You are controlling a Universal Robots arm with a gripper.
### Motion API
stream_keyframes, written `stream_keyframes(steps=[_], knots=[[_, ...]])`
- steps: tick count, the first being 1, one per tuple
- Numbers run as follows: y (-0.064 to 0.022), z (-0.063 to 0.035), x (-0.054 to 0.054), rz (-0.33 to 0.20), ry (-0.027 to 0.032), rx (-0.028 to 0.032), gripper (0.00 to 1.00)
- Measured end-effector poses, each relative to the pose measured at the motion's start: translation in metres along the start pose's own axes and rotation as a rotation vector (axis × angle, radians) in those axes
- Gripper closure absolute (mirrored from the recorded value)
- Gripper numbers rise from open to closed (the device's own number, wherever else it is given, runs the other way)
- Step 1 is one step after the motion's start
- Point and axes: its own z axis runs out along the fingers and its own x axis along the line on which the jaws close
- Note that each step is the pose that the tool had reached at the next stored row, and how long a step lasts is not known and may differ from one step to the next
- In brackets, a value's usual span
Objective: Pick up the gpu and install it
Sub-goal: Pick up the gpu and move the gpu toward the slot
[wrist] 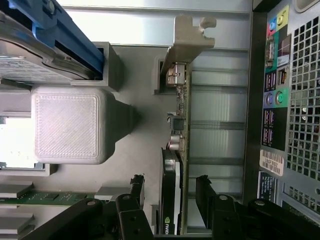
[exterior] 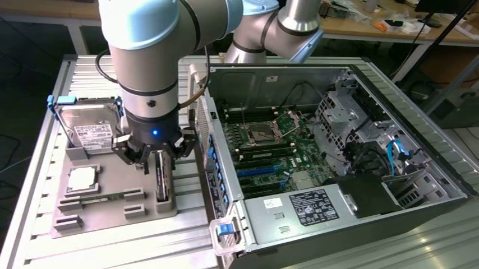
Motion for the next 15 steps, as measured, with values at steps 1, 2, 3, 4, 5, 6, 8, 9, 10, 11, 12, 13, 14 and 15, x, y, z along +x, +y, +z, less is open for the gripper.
stream_keyframes(steps=[1, 2, 3, 4, 5, 6, 8, 9, 10, 11, 12, 13, 14, 15], knots=[[0.0006, -0.0002, 0.0, 0.0, 0.0001, 0.0022, 0.46], [0.0013, -0.0006, -0.0001, 0.0, 0.0003, 0.0043, 0.46], [0.002, -0.0014, -0.0001, 0.0, 0.0002, 0.0062, 0.46], [0.0025, -0.0025, -0.0001, 0.0, 0.0005, 0.0074, 0.46], [0.0025, -0.0026, -0.0002, 0.0, 0.0004, 0.0075, 0.46], [0.0025, -0.0026, -0.0002, 0.0, 0.0002, 0.0077, 0.46], [0.0026, -0.0027, -0.0001, 0.0, 0.0003, 0.0081, 0.46], [0.0026, -0.0028, 0.0, 0.0, 0.0003, 0.0082, 0.46], [0.0027, -0.0028, 0.0002, 0.0, 0.0004, 0.0082, 0.46], [0.0027, -0.0028, 0.0003, 0.0, 0.0004, 0.0082, 0.46], [0.0026, -0.0028, 0.0003, 0.0, 0.0004, 0.0082, 0.46], [0.0026, -0.0028, 0.0003, 0.0, 0.0003, 0.0082, 0.46], [0.0026, -0.0028, 0.0003, 0.0, 0.0003, 0.0082, 0.46], [0.0026, -0.0028, 0.0004, 0.0, 0.0003, 0.0081, 0.46]])
